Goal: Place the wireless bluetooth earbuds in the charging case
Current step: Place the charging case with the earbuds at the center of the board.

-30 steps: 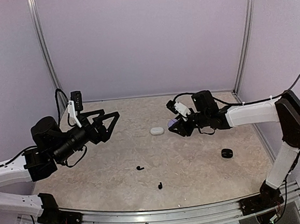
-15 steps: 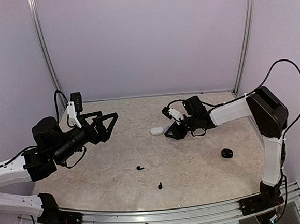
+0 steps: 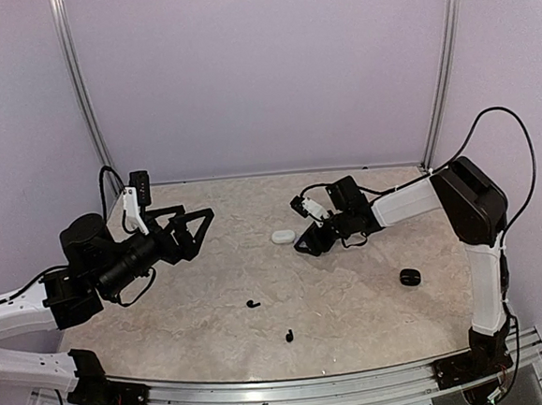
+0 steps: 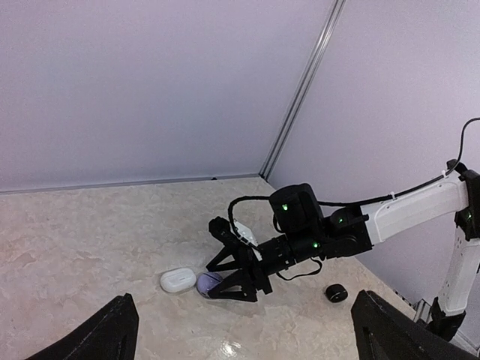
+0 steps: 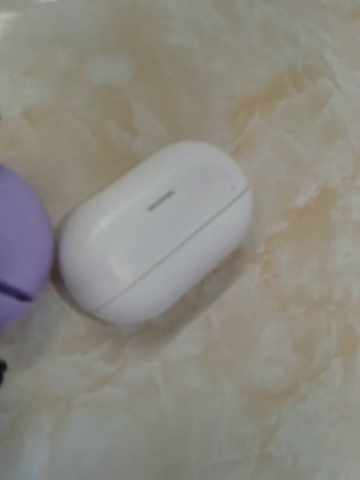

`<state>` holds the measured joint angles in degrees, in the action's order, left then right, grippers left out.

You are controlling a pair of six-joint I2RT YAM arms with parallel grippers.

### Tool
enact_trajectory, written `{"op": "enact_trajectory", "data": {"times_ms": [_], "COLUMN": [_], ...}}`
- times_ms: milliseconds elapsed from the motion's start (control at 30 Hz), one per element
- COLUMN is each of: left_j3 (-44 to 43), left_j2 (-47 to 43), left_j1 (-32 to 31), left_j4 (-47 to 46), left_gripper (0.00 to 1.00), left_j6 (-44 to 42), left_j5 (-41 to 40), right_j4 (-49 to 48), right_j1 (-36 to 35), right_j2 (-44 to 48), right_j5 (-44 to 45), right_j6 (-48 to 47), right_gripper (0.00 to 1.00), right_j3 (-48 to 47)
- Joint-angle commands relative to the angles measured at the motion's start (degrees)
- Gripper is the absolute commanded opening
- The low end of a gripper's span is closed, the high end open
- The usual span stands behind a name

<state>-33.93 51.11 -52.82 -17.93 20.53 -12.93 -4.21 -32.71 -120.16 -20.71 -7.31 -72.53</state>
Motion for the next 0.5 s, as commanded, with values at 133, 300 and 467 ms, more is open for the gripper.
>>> {"op": "enact_trajectory", "data": {"times_ms": [133,300,467], "left_j3": [0.37,0.60,1.21], "left_j2": [-1.36,-1.84,-2.40], "left_j1": [0.44,0.38,0.43], "left_j4": [1.06,1.14,1.08], "left_gripper": [0.99,0.99,0.99], "left_j6": [-1.26,-1.30,-0.81], "left_j5": [-0.71,-1.01,-1.16], "right_j4": [1.40,2.11,1.15], "right_j1": [0.38,0.33,0.37], "right_j2": [3.87,13.60,27.73], "right_j5": [2.60,7.65,13.38], "right_j6": [-0.74,-0.28,3.22], "right_gripper": [0.77,0.85,0.99], "right_j3": [-1.16,1.54,7.36]}}
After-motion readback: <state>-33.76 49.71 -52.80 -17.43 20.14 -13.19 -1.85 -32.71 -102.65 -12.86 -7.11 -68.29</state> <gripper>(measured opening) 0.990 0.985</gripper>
